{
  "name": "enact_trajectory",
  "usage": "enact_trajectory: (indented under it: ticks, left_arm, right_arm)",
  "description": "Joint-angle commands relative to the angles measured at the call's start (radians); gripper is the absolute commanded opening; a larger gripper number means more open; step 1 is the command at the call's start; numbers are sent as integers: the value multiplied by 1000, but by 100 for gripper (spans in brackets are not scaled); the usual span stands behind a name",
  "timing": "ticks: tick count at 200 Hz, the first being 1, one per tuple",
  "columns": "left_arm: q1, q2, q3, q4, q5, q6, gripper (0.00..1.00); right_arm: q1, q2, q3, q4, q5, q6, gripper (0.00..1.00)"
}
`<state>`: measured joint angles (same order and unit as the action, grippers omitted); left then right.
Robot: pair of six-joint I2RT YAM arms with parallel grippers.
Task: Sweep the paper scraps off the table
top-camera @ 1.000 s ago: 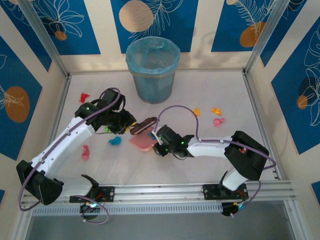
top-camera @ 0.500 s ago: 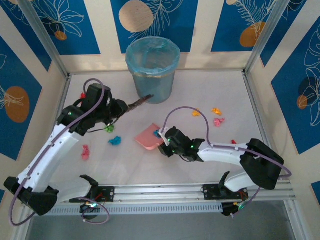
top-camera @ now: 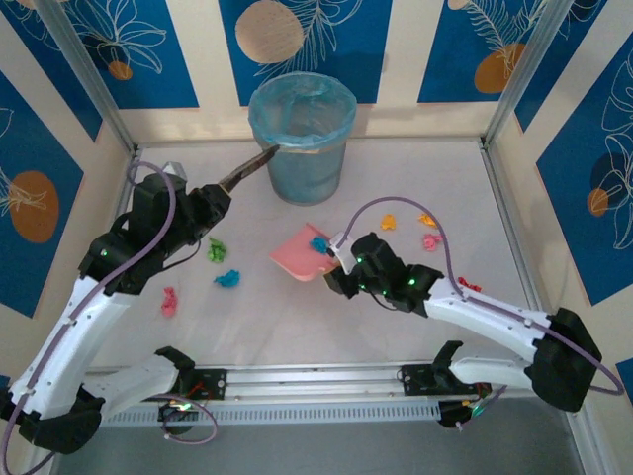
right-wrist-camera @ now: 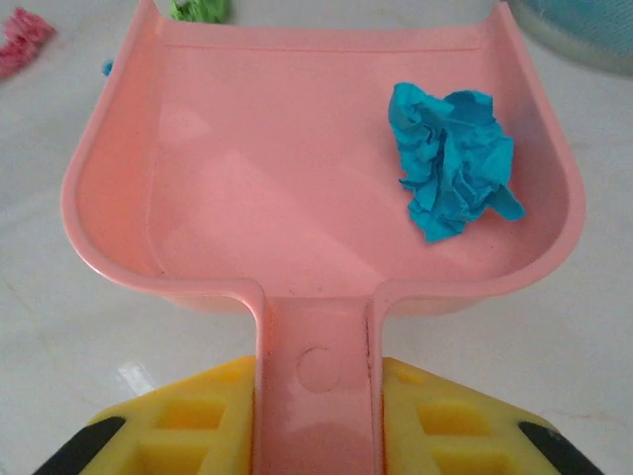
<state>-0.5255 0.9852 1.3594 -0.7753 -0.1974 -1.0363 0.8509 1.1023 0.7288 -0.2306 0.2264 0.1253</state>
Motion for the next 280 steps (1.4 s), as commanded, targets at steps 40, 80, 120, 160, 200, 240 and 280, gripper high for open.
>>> enact_trajectory:
  ticks: [40,80,120,160,200,240,280]
  left_arm:
    - [12,-78,-7,8,-178,21,0]
    - [13,-82,-36,-4,-168,-26,0]
    - [13,-86,-84,-8,-130,-85,0]
    - [12,-86,-109,-17,-112,-104,0]
    - [12,-78,-128,-14,-83,-114,0]
    - [14,-48,-122,-10,-43,-99,0]
    - [14,-44,-122,-15,-39,-78,0]
  right_arm:
    - [-55,-54,233,-253,-23,-93,0]
    - [-119,7,438,-349,-72,-90,0]
    - [-159,108,643,-414,-92,-90,0]
    - [-219,235,858,-497,-138,-58,0]
    - [-241,361,1020,-553,-142,-40,0]
    - [-287,483,1172,-562,-208,39,0]
    - [-324,605,1348,-580,-302,147,0]
